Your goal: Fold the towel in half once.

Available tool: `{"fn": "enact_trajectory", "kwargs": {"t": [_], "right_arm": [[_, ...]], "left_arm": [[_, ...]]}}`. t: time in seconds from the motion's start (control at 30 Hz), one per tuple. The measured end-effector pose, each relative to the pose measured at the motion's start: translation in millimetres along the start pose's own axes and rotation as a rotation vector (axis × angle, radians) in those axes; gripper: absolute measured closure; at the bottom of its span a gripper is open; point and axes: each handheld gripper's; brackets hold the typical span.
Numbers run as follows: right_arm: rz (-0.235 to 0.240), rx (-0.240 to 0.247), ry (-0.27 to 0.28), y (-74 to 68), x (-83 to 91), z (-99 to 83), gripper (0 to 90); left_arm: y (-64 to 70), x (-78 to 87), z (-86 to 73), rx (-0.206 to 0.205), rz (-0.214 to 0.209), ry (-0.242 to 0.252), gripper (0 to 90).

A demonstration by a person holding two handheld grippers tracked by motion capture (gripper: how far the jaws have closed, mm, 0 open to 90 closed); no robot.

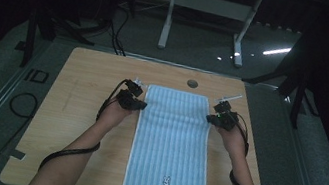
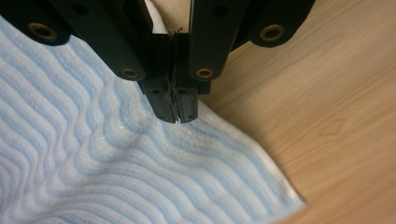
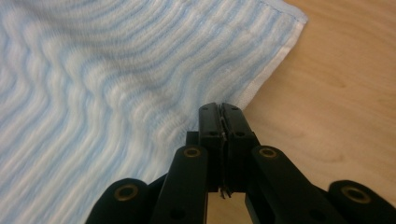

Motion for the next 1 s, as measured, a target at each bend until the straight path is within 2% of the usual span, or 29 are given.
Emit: {"fn": "enact_trajectory", "kwargs": {"t": [0.07, 0.1, 0.17, 0.27, 0.33, 0.4, 0.53, 0.67, 0.77, 0.83, 0.87, 1.0], "right_arm": [[0.006, 0.002, 0.004, -2.3, 3.0, -5.1, 88.1], [0.020, 0.000, 0.002, -3.8, 4.6, -8.4, 88.1], [0.020, 0.015, 0.010, -8.5, 7.3, -15.6, 88.1], [0.031, 0.023, 0.007, -14.4, 8.0, -27.6, 87.5], [0.056, 0.013, -0.011, -16.6, 7.1, -33.8, 82.8], [0.036, 0.018, -0.004, -17.7, 10.2, -36.3, 80.3], [0.044, 0.008, 0.018, -18.4, 15.9, -33.8, 78.7], [0.039, 0.032, 0.008, -25.2, 11.2, -34.0, 81.4], [0.053, 0.036, -0.021, -28.2, 2.5, -40.5, 82.8], [0.058, 0.032, -0.033, -28.5, -0.9, -43.6, 82.8], [0.058, 0.036, -0.044, -28.7, -4.1, -47.4, 82.8], [0.062, 0.028, -0.048, -28.7, -9.4, -54.5, 82.9]], "left_arm": [[6.1, 4.6, -5.9, -0.013, 0.004, 0.002, 88.0], [8.3, 6.4, -9.3, -0.019, -0.011, -0.003, 88.0], [14.3, 8.3, -19.6, -0.023, -0.026, -0.009, 88.0], [19.6, 4.7, -31.9, -0.038, -0.055, -0.066, 87.7], [22.3, 5.7, -37.1, -0.057, -0.054, -0.084, 86.1], [22.1, 9.8, -36.4, -0.064, -0.050, -0.074, 80.3], [20.5, 15.1, -27.7, -0.047, -0.033, -0.041, 79.7], [26.0, 3.8, -24.1, -0.056, -0.063, -0.076, 80.0], [32.7, -11.2, -29.9, -0.077, -0.073, -0.130, 80.0], [34.8, -16.4, -33.6, -0.085, -0.062, -0.147, 80.0], [35.0, -18.9, -35.9, -0.088, -0.070, -0.157, 80.0], [33.8, -19.4, -39.1, -0.077, -0.073, -0.147, 80.0]]}}
Point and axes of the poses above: each handheld gripper's, and its own axes: x roughly backward along the jaws, z roughly out of its top, y roughly to its right, and after that the axes turned 4 degrees about y, right-handed
